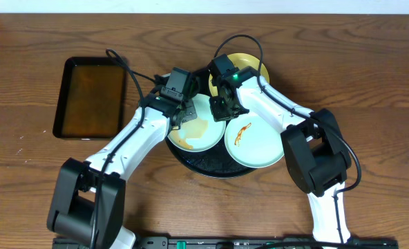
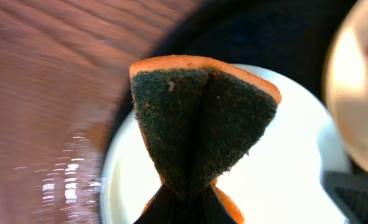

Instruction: Clean dirty plates on tray and stack at the side

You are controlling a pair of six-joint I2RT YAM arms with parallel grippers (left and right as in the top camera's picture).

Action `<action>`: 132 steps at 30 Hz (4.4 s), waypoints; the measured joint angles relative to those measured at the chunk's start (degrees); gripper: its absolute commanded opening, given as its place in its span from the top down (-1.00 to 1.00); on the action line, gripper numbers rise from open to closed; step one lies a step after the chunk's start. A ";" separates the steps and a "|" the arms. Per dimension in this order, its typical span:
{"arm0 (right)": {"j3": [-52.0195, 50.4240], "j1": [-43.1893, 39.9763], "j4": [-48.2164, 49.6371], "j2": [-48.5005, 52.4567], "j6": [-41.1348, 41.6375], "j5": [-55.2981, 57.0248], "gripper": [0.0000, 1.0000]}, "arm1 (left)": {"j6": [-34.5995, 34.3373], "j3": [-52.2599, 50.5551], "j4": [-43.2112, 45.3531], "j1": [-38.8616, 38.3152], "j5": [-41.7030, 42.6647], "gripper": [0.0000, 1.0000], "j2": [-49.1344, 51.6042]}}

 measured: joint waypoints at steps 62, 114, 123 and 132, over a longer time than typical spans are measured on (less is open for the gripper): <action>1.92 2.01 -4.15 -7.96 -0.46 0.48 0.98 | 6.62 -0.02 -7.26 17.99 16.92 0.85 -14.29; 1.92 1.95 -3.58 -0.24 11.21 5.29 0.98 | 3.85 0.00 -4.81 3.78 -5.40 0.85 3.41; 1.92 1.95 -4.07 -0.26 9.03 5.31 0.98 | 2.05 0.00 -6.45 6.69 -5.51 0.85 -12.00; 1.92 2.14 -4.76 -6.69 3.39 6.36 0.97 | 1.05 -0.02 -10.32 15.10 1.36 0.85 -15.47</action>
